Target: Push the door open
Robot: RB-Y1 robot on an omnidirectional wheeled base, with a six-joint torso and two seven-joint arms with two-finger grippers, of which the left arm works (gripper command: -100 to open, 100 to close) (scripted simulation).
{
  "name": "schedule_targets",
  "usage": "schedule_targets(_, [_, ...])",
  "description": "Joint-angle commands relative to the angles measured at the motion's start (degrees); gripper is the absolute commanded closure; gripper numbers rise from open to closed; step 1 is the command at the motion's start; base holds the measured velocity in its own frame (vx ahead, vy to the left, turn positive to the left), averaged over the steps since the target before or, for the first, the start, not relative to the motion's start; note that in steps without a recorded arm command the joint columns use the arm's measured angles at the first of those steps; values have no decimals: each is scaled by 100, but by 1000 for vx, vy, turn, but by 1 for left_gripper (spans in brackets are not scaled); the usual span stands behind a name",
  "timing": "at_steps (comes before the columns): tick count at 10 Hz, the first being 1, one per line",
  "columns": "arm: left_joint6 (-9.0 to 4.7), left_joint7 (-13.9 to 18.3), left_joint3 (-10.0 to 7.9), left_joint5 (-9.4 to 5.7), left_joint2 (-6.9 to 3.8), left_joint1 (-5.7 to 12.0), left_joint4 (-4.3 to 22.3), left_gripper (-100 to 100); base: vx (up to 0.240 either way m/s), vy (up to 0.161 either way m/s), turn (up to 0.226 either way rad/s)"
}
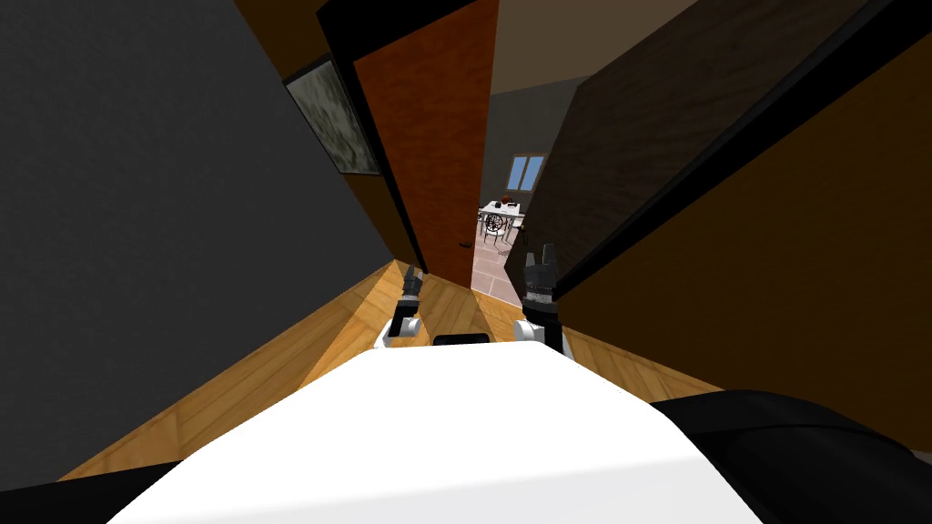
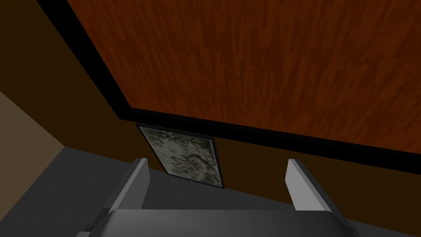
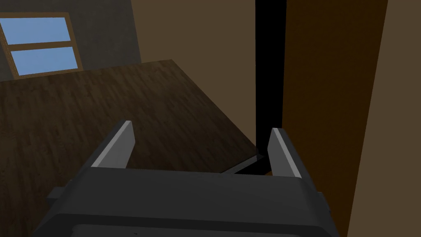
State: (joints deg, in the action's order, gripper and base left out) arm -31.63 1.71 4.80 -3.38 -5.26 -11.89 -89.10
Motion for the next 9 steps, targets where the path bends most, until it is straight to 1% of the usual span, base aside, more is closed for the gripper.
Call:
schedule_targets(1, [-81,1,42,-9,-6,126,286,-100,116,-2,-72])
schedule_targets(6, [-286,1,185,-34,-23,454,1082,-100,99,2,-67])
schedule_targets(7, [-286,1,185,-34,-23,454,1082,-100,60,5,-16])
schedule_targets(9, [-368,1,242,-44,-25,585,1398,-100,65,5,-56])
